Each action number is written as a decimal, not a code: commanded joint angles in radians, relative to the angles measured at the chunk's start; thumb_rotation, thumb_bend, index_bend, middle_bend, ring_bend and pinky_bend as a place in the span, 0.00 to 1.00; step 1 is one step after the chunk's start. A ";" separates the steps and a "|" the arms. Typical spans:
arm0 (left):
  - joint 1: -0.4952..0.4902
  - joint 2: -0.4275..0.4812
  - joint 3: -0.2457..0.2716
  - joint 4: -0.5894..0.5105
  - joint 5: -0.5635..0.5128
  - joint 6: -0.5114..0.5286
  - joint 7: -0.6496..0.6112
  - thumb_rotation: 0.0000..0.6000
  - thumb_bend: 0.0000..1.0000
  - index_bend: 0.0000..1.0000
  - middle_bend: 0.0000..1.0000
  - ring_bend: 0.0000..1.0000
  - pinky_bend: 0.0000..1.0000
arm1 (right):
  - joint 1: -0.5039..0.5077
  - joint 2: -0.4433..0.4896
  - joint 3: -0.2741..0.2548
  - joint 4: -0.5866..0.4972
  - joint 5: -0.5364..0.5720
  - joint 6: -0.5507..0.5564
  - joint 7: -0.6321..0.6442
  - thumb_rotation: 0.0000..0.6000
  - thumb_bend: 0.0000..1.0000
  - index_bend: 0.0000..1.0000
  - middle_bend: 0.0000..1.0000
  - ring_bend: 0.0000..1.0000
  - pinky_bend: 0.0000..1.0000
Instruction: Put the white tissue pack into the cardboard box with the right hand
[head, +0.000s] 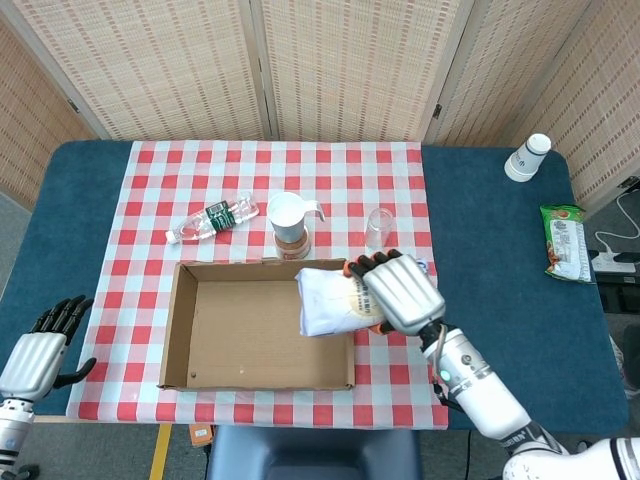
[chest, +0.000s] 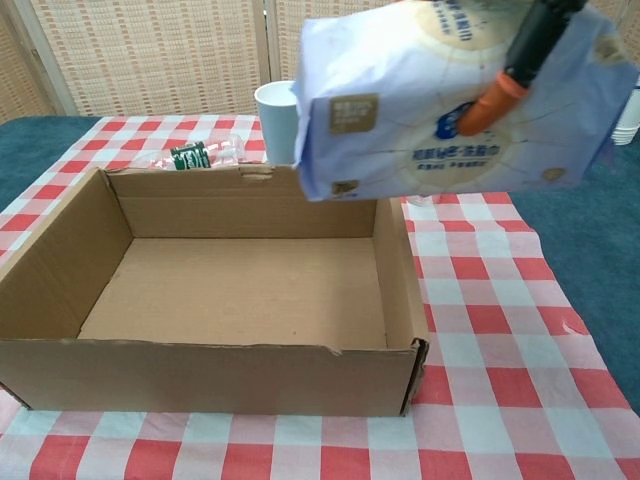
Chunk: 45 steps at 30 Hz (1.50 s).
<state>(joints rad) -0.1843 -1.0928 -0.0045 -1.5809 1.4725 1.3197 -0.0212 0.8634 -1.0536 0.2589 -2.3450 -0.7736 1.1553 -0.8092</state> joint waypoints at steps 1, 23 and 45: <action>0.000 0.000 -0.001 0.002 -0.003 -0.001 -0.003 1.00 0.28 0.05 0.00 0.00 0.13 | 0.083 -0.111 0.019 0.043 0.070 0.000 -0.043 1.00 0.00 0.54 0.33 0.34 0.50; 0.006 -0.014 -0.029 0.040 -0.037 0.018 -0.032 1.00 0.28 0.05 0.00 0.00 0.13 | 0.285 -0.549 -0.012 0.458 0.106 -0.040 -0.004 1.00 0.00 0.50 0.33 0.34 0.50; 0.007 -0.005 -0.036 0.050 -0.040 0.014 -0.075 1.00 0.28 0.05 0.00 0.00 0.13 | 0.373 -0.678 0.018 0.637 0.250 -0.151 0.012 1.00 0.00 0.00 0.08 0.01 0.05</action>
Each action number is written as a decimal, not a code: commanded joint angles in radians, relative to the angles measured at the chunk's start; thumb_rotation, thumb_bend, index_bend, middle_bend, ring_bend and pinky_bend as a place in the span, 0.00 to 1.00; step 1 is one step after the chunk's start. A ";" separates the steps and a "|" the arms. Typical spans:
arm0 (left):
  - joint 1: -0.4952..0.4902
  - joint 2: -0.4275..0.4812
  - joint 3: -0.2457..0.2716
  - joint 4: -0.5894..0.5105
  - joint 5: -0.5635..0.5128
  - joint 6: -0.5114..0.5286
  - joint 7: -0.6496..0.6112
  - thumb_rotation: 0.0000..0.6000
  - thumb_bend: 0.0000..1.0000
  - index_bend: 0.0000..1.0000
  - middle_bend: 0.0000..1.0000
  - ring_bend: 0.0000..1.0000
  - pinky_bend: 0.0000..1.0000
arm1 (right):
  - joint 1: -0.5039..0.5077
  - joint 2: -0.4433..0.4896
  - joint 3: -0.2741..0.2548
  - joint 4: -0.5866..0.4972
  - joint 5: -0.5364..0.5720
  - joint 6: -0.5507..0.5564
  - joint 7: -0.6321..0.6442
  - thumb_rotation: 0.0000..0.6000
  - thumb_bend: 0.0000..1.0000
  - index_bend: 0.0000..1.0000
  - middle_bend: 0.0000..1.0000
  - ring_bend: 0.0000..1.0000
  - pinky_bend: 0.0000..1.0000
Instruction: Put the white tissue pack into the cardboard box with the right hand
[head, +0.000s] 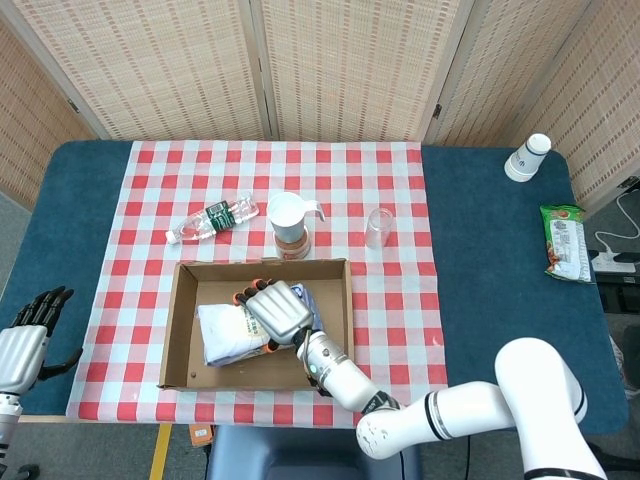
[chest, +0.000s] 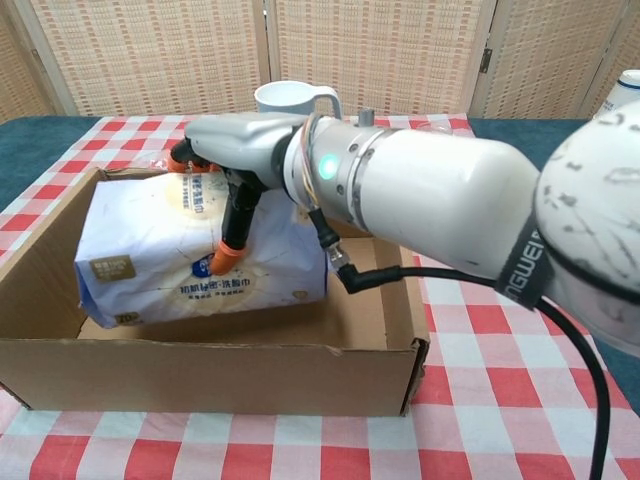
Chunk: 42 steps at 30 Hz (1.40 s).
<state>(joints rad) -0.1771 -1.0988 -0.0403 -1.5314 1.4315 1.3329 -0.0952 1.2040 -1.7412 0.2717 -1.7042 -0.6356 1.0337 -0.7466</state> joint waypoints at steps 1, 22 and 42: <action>0.000 0.001 0.000 0.000 0.002 0.001 -0.002 1.00 0.28 0.05 0.00 0.00 0.13 | 0.041 0.011 0.007 -0.004 0.123 -0.026 -0.061 1.00 0.00 0.00 0.03 0.00 0.01; 0.001 -0.003 -0.001 0.002 -0.004 0.001 0.020 1.00 0.28 0.05 0.00 0.00 0.13 | -0.294 0.525 -0.258 -0.543 -0.388 0.434 -0.080 1.00 0.00 0.00 0.00 0.00 0.00; -0.006 -0.023 -0.002 0.001 -0.014 -0.012 0.068 1.00 0.28 0.05 0.00 0.00 0.13 | -0.924 0.629 -0.464 0.032 -0.808 0.743 0.682 1.00 0.00 0.00 0.00 0.00 0.00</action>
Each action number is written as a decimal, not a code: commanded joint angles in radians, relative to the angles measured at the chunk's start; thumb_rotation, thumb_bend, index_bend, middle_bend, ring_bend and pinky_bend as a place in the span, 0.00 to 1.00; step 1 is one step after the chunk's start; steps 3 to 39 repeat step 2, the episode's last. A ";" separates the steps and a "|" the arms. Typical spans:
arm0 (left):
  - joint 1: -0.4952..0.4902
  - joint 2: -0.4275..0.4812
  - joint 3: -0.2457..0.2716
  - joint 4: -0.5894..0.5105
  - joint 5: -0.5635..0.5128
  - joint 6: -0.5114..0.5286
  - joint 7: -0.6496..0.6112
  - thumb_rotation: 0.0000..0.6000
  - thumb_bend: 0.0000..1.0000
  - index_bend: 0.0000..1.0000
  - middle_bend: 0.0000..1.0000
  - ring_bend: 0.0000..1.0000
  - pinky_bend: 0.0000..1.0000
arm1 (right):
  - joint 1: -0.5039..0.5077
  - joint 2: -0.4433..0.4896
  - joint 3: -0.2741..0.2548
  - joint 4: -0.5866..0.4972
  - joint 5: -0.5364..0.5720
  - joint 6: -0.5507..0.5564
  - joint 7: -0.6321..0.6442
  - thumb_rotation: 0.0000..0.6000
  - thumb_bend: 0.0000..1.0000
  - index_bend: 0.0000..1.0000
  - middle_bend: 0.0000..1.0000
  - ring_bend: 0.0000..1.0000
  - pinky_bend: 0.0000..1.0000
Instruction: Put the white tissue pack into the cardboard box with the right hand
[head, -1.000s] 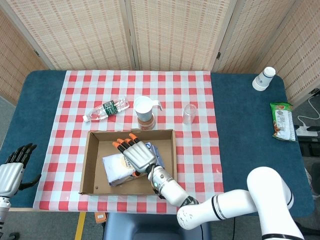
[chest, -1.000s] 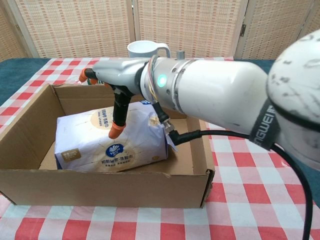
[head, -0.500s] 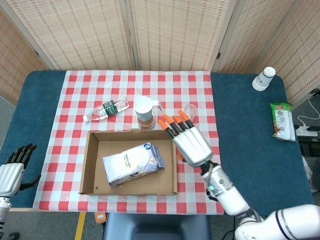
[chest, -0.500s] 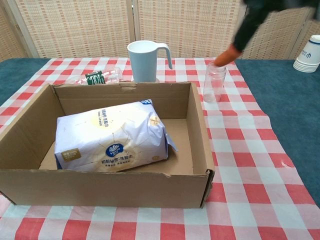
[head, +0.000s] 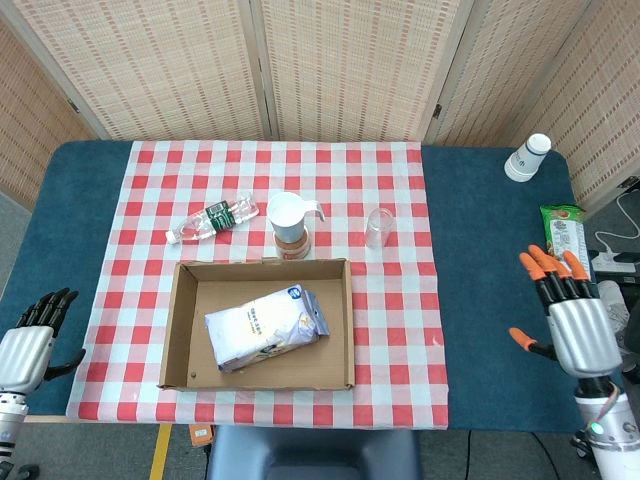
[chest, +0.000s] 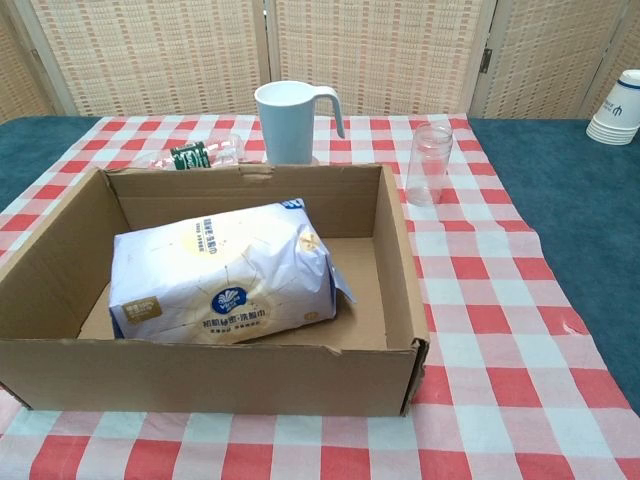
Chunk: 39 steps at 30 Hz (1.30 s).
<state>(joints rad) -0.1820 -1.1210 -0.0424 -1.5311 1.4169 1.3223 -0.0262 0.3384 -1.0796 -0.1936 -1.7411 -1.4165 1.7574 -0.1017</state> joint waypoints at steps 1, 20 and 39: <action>-0.001 -0.001 0.000 0.001 0.001 -0.002 -0.001 1.00 0.28 0.05 0.00 0.00 0.13 | -0.060 -0.034 0.004 0.072 -0.030 0.021 0.035 1.00 0.00 0.00 0.00 0.00 0.00; -0.002 -0.001 0.000 0.001 0.002 -0.002 -0.002 1.00 0.28 0.05 0.00 0.00 0.13 | -0.062 -0.036 0.006 0.076 -0.034 0.022 0.032 1.00 0.00 0.00 0.00 0.00 0.00; -0.002 -0.001 0.000 0.001 0.002 -0.002 -0.002 1.00 0.28 0.05 0.00 0.00 0.13 | -0.062 -0.036 0.006 0.076 -0.034 0.022 0.032 1.00 0.00 0.00 0.00 0.00 0.00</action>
